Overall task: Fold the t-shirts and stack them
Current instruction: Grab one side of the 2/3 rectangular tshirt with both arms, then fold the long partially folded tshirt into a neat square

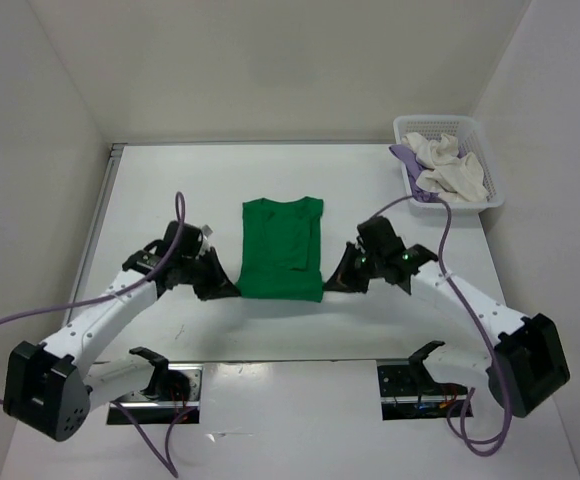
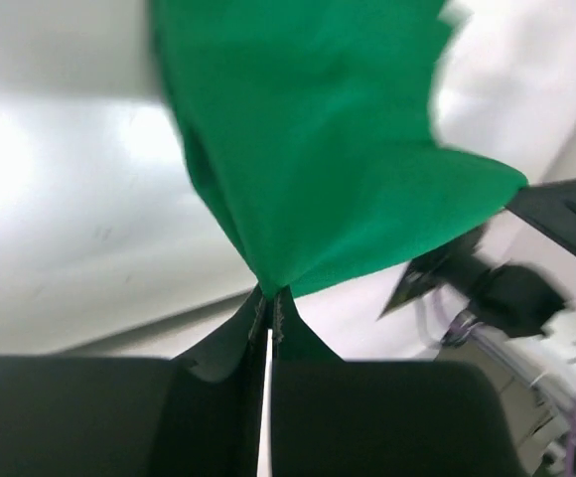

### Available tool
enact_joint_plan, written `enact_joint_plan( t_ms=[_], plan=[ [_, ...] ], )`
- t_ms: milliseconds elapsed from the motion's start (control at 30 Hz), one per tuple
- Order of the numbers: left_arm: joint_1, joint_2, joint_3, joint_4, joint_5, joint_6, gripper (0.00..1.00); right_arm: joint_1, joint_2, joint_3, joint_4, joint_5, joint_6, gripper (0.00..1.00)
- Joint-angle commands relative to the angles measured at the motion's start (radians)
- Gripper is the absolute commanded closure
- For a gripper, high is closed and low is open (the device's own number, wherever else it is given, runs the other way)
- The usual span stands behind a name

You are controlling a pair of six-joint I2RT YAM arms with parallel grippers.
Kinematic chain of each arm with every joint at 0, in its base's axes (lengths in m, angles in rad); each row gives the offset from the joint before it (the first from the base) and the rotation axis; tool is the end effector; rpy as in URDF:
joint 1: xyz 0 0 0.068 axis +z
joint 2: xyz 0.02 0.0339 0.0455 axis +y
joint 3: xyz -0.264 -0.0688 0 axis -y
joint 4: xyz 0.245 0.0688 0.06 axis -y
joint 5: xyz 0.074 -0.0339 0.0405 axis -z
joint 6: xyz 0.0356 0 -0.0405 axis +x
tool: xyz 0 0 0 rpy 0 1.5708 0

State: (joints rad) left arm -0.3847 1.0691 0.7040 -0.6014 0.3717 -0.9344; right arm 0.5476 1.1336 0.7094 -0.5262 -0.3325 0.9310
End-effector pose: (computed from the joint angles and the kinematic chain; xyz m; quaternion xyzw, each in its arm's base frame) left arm 0.1844 -0.0886 0.2253 -0.2017 0.9180 -0.3186 0.1230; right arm 0.1807 0.1238 0.2189 0.1293 0.9316 0.3193 0.1163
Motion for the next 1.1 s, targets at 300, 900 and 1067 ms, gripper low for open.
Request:
enact_joint_plan(
  t_ms=[300, 900, 1067],
  plan=[
    [0.182, 0.529, 0.501, 0.183, -0.069, 0.117, 1.0, -0.221, 0.546, 0.635, 0.009, 0.078, -0.342, 1.0],
    [0.211, 1.098, 1.038, 0.246, -0.163, 0.108, 0.96, -0.316, 1.136, 1.197, -0.015, 0.092, -0.408, 1.0],
    [0.23, 1.054, 1.008, 0.351, -0.152, 0.06, 0.67, -0.325, 1.169, 1.285, -0.035, 0.092, -0.399, 0.96]
  ],
)
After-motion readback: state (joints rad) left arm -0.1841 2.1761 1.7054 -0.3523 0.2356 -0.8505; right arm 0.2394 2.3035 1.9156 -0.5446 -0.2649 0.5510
